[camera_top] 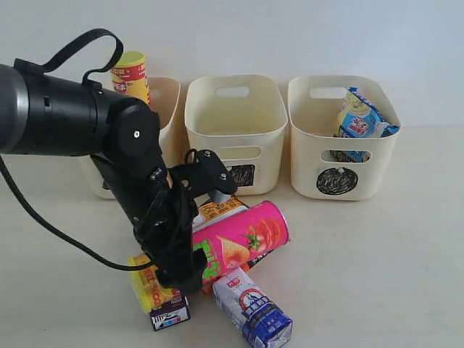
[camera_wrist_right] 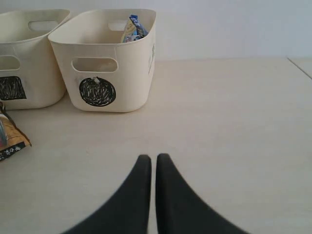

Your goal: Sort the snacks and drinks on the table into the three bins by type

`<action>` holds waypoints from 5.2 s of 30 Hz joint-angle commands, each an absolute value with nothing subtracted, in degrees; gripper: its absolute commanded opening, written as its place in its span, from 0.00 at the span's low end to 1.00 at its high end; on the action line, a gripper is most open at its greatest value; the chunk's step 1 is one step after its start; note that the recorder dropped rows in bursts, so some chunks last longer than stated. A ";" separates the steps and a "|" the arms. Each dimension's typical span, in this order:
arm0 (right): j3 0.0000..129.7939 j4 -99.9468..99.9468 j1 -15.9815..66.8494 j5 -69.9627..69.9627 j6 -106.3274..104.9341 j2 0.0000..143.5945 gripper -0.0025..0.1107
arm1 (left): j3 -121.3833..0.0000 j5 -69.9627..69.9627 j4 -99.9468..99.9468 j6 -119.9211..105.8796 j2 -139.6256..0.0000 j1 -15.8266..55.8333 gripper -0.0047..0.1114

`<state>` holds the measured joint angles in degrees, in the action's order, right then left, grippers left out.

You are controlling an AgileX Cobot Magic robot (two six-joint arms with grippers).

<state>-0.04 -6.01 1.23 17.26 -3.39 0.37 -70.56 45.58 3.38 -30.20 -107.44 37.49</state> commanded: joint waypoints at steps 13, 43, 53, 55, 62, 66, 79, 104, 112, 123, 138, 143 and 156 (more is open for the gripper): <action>0.00 -5.60 1.08 16.54 -3.35 0.00 0.02 | -71.03 48.91 3.19 -30.49 -98.00 37.88 0.07; 0.00 -5.60 1.08 16.54 -3.35 0.00 0.02 | -71.03 32.00 -30.02 20.17 -79.68 20.56 0.07; 0.00 -5.72 1.08 16.54 -3.35 0.00 0.02 | -71.03 18.35 -29.12 40.80 -90.00 12.59 0.07; 0.00 -5.72 1.08 16.54 -3.35 0.00 0.02 | -71.03 15.93 -29.12 44.69 -92.39 11.93 0.07; 0.00 -5.72 1.08 16.54 -3.35 0.00 0.02 | -74.86 11.66 -28.89 50.49 -99.32 11.89 0.07; 0.00 -5.72 1.08 16.54 -3.35 0.00 0.02 | -78.84 12.41 -28.89 52.33 -103.04 11.89 0.07; 0.00 -5.72 1.08 16.54 -3.35 0.00 0.02 | -82.01 13.32 -28.89 63.58 -110.53 11.89 0.08; 0.00 -5.72 1.08 16.54 -3.35 0.00 0.02 | -82.01 18.78 -29.35 54.35 -104.39 11.89 0.43; 0.00 -5.72 1.08 16.54 -3.35 0.00 0.02 | -82.01 33.75 -7.66 21.41 -96.19 11.89 0.07; 0.00 -5.72 1.08 16.54 -3.35 0.00 0.02 | -72.86 41.11 17.81 -3.43 -85.96 11.89 0.07; 0.00 -5.72 1.08 16.54 -3.35 0.00 0.02 | -64.10 53.68 27.51 -17.55 -68.31 11.89 0.07; 0.00 -5.72 1.08 16.54 -3.35 0.00 0.02 | -62.70 60.00 30.57 -24.50 -65.14 14.34 0.07; 0.00 -5.72 1.08 16.54 -3.35 0.00 0.02 | -61.27 67.07 30.63 -34.09 -62.22 21.72 0.07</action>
<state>-0.04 -6.13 1.23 17.26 -3.39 0.37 -61.53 67.07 30.15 -33.32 -63.12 21.10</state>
